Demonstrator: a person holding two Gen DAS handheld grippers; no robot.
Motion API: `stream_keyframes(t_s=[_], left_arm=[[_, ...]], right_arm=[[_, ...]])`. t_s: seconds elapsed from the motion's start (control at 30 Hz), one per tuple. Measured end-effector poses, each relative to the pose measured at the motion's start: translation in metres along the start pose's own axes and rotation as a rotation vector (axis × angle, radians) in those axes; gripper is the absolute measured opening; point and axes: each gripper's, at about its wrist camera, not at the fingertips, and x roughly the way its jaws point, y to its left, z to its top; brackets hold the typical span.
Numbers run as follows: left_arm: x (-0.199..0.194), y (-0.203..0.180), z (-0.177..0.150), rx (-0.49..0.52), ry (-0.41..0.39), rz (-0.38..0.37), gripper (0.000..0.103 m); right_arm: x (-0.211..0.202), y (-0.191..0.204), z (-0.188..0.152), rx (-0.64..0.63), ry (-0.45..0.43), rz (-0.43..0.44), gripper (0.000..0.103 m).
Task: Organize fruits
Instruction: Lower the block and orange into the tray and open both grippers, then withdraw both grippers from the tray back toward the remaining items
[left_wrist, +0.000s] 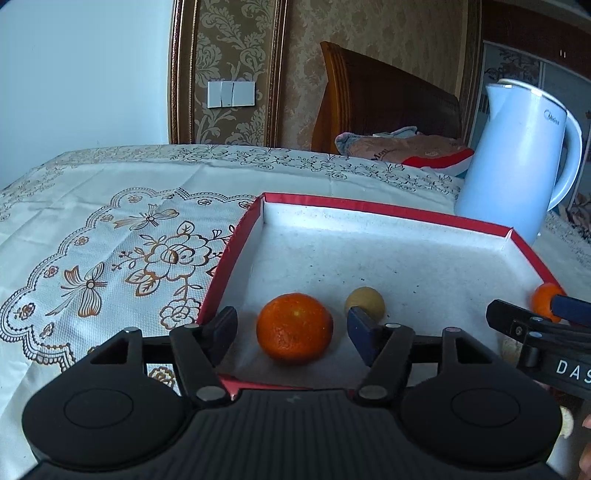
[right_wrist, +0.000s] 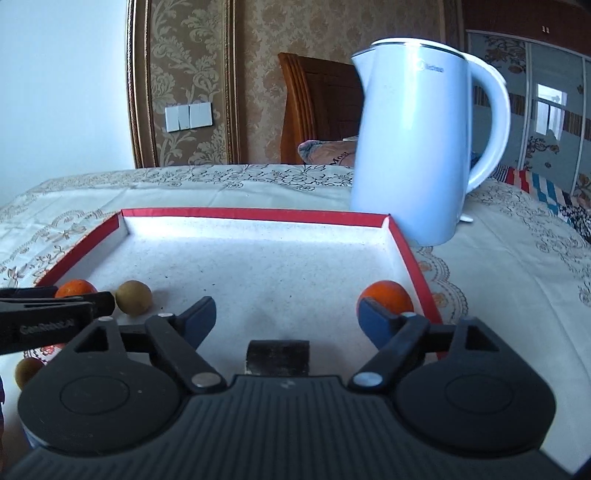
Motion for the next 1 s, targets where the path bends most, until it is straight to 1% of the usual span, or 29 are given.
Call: stream_keyframes(t_s=[0.07, 0.1, 0.23, 0.27, 0.47, 0.57, 0.63, 0.73, 0.83, 0.93, 1.0], left_arm=[[-0.002, 0.001, -0.001, -0.003, -0.006, -0.005, 0.065], [-0.003, 0.0, -0.001, 0.0, -0.008, -0.006, 0.065], [-0.009, -0.002, -0.003, 0.023, -0.026, 0.005, 0.066], [-0.01, -0.002, -0.004, 0.025, -0.031, 0.01, 0.069], [-0.023, 0.004, -0.008, 0.008, -0.052, -0.004, 0.07], [-0.037, 0.004, -0.013, 0.02, -0.078, -0.008, 0.07], [-0.047, 0.004, -0.018, 0.037, -0.104, 0.008, 0.07], [-0.061, 0.003, -0.024, 0.06, -0.146, 0.015, 0.075], [-0.074, 0.004, -0.031, 0.075, -0.171, 0.02, 0.075], [-0.082, 0.009, -0.037, 0.074, -0.18, 0.014, 0.075], [-0.086, 0.014, -0.04, 0.056, -0.171, 0.017, 0.076]], right_arm=[[-0.005, -0.002, -0.001, 0.003, -0.02, -0.005, 0.087], [-0.007, -0.003, -0.001, 0.004, -0.027, -0.011, 0.089], [-0.012, -0.006, -0.004, 0.014, -0.032, -0.01, 0.09], [-0.014, -0.007, -0.005, 0.018, -0.035, -0.009, 0.09], [-0.025, -0.012, -0.012, 0.043, -0.051, -0.012, 0.092], [-0.032, -0.014, -0.016, 0.046, -0.066, -0.013, 0.094], [-0.039, -0.016, -0.019, 0.053, -0.075, -0.007, 0.096], [-0.05, -0.018, -0.023, 0.064, -0.088, 0.001, 0.097], [-0.059, -0.02, -0.027, 0.076, -0.099, 0.013, 0.099], [-0.066, -0.022, -0.032, 0.074, -0.097, 0.021, 0.099], [-0.071, -0.024, -0.036, 0.076, -0.088, 0.035, 0.099]])
